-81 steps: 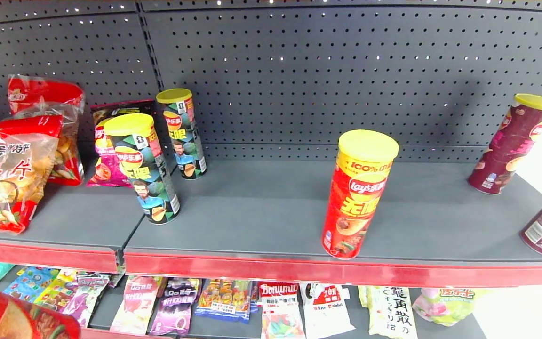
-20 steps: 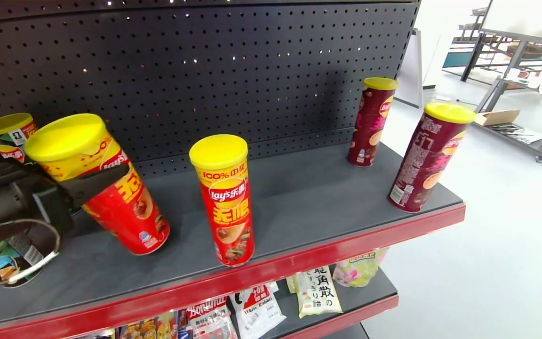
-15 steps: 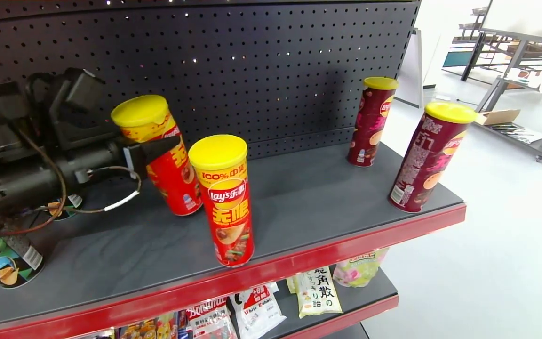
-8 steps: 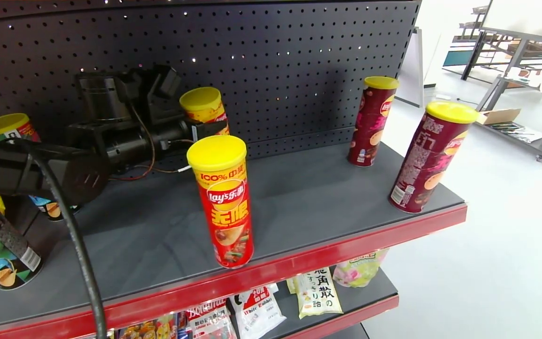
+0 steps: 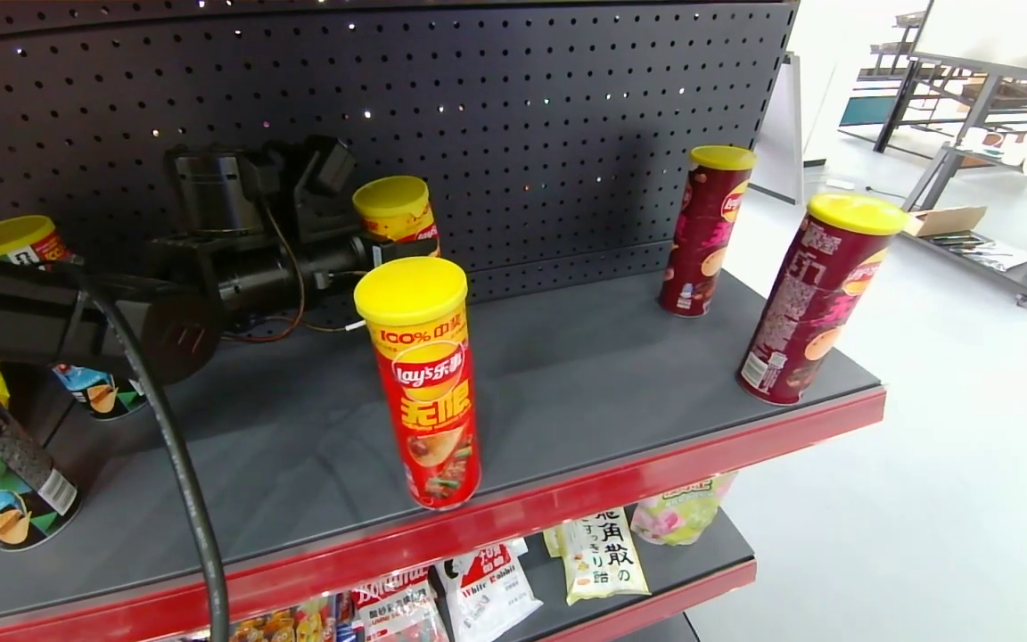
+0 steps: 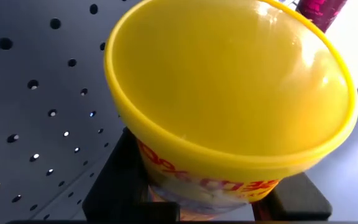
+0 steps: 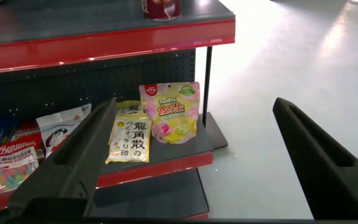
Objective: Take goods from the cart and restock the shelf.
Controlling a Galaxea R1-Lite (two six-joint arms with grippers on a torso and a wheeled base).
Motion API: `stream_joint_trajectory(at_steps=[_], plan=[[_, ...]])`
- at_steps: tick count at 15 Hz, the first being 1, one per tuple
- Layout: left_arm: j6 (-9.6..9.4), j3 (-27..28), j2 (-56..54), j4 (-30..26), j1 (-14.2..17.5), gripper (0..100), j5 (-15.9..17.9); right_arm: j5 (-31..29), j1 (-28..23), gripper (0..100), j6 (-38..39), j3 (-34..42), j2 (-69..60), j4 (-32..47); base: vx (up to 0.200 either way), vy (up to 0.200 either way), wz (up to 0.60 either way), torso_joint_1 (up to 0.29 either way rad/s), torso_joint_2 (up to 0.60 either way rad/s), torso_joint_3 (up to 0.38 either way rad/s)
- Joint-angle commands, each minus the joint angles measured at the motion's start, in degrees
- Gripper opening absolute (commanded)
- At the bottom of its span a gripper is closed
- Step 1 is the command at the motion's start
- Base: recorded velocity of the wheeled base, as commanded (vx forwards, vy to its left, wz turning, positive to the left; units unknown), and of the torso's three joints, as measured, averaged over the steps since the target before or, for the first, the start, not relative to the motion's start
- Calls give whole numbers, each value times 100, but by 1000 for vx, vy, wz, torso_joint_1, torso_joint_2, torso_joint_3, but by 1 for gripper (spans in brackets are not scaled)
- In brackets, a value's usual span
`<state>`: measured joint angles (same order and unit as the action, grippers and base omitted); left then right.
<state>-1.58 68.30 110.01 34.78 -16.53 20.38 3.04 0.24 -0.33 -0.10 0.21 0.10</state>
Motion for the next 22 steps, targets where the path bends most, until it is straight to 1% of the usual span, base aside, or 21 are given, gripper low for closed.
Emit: stream_joint_trajectory(at_steps=[1,5,12,15,16,22], plan=[[0,16,-146,-33,1,0,36,4,2,100,-2,1,-3,-1,0,0,0,0,0,0],[-26,-124,-507,-455,97,0,54,4,2,100,-2,10,-3,-1,0,0,0,0,0,0],[-35,-344,-577,-463,36,0,97,4,2,100,-2,10,-3,-1,0,0,0,0,0,0],[-35,-353,-542,-463,27,0,115,4,2,100,-2,1,-3,-1,0,0,0,0,0,0],[-26,-335,-471,-437,-43,0,247,4,2,100,-2,1,-3,-1,0,0,0,0,0,0],[-44,-326,-401,-446,-78,0,247,4,2,100,-2,1,-3,-1,0,0,0,0,0,0]])
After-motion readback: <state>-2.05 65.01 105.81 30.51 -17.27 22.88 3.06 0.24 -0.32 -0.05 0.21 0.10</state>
